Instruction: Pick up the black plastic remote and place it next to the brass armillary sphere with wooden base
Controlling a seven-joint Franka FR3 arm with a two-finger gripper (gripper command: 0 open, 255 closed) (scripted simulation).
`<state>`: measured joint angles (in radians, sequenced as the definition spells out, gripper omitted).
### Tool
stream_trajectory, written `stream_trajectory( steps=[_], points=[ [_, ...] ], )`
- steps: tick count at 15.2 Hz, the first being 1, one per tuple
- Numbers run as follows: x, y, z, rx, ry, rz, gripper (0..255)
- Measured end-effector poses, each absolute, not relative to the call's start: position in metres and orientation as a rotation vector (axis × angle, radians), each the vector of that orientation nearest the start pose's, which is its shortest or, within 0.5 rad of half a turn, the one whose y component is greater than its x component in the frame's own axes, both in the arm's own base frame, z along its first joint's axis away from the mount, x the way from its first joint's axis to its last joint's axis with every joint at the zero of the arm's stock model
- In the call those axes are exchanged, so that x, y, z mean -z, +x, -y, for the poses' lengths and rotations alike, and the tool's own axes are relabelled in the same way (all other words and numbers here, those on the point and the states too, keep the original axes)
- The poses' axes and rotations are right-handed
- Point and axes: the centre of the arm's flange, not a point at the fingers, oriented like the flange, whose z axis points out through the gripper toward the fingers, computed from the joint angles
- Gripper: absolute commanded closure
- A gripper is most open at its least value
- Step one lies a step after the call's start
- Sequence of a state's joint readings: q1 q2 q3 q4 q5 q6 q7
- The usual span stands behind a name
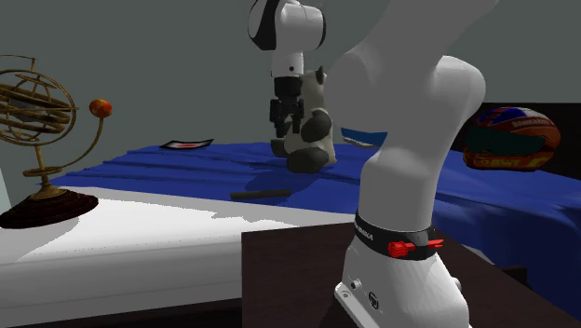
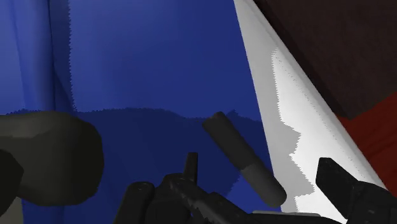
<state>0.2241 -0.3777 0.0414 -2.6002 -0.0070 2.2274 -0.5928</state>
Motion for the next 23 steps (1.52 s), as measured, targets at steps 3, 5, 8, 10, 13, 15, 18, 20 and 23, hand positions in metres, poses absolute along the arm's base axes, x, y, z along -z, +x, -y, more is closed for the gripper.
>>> stream_trajectory(
  steps=[3,5,8,10,13,15,18,20,23],
  points=[
    [-0.346,0.4,-0.127,0.022,-2.784,1.517,0],
    [-0.323,0.405,-0.142,0.036,-2.715,1.646,0],
    [-0.292,0.41,-0.164,0.058,-2.6,1.833,0],
    [-0.274,0.413,-0.178,0.072,-2.517,1.954,0],
    [-0.243,0.414,-0.2,0.091,-2.392,2.114,0],
    [-0.232,0.414,-0.204,0.096,-2.363,2.147,0],
    [-0.216,0.414,-0.204,0.098,-2.355,2.157,0],
    [-0.204,0.416,-0.203,0.098,-2.353,2.158,0],
    [-0.197,0.416,-0.204,0.099,-2.353,2.159,0]
  ],
)
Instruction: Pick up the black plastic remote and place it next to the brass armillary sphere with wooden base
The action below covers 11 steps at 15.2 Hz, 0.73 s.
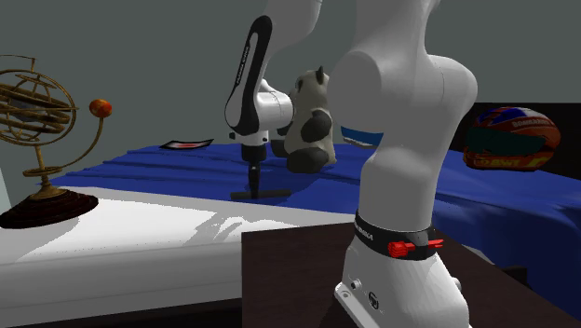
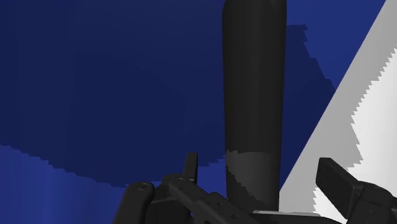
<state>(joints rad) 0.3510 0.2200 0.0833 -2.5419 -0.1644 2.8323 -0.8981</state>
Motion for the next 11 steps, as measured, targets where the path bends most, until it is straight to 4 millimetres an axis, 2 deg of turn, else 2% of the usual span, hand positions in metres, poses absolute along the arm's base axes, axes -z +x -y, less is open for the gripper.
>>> stream_trajectory(
  steps=[4,5,11],
  points=[
    [-0.1962,0.4167,-0.2044,0.099,-2.353,2.159,0],
    [-0.1962,0.4167,-0.2044,0.099,-2.353,2.159,255],
    [-0.1971,0.4153,-0.2053,0.094,-2.35,2.162,255]
  ],
)
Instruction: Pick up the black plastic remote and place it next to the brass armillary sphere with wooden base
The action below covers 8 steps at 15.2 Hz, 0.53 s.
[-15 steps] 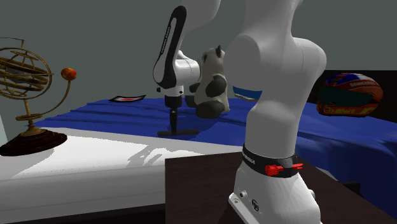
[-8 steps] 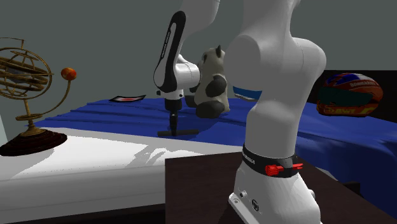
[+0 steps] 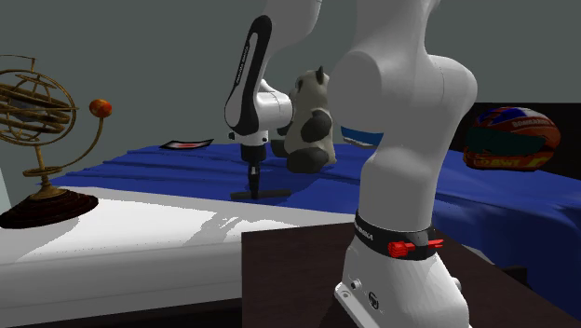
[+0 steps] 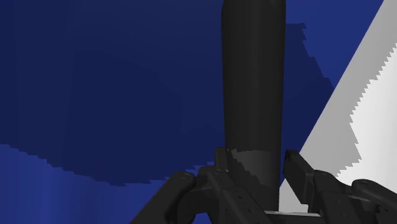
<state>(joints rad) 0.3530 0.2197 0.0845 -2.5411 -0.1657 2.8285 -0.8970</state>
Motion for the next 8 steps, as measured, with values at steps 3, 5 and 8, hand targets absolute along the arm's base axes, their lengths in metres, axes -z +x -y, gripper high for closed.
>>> stream_trajectory(
  steps=[3,5,8],
  points=[
    [-0.197,0.415,-0.205,0.095,-2.351,2.161,255],
    [-0.199,0.415,-0.205,0.096,-2.35,2.162,255],
    [-0.212,0.417,-0.205,0.099,-2.353,2.159,255]
  ],
)
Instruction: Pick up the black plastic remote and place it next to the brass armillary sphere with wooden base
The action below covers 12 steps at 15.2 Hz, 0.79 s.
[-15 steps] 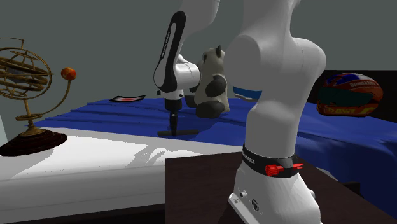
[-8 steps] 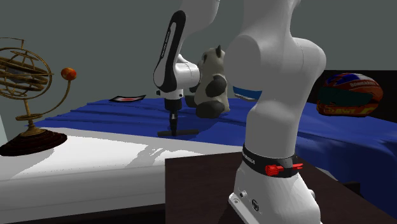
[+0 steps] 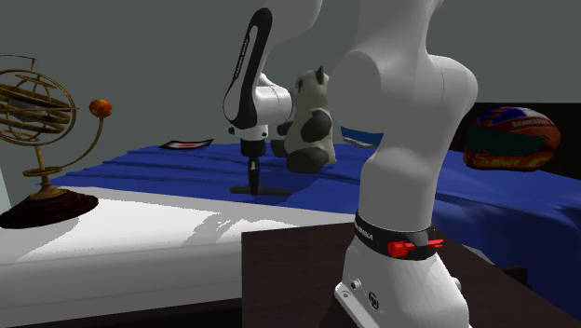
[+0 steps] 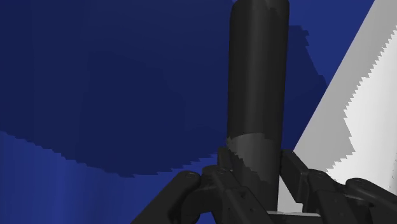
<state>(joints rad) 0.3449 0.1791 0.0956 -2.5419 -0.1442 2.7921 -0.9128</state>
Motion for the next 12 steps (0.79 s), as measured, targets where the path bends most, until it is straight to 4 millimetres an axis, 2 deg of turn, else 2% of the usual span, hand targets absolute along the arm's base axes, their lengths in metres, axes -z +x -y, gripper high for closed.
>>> stream_trajectory(
  steps=[12],
  points=[
    [-0.275,0.417,-0.205,0.1,-2.353,2.159,255]
  ],
)
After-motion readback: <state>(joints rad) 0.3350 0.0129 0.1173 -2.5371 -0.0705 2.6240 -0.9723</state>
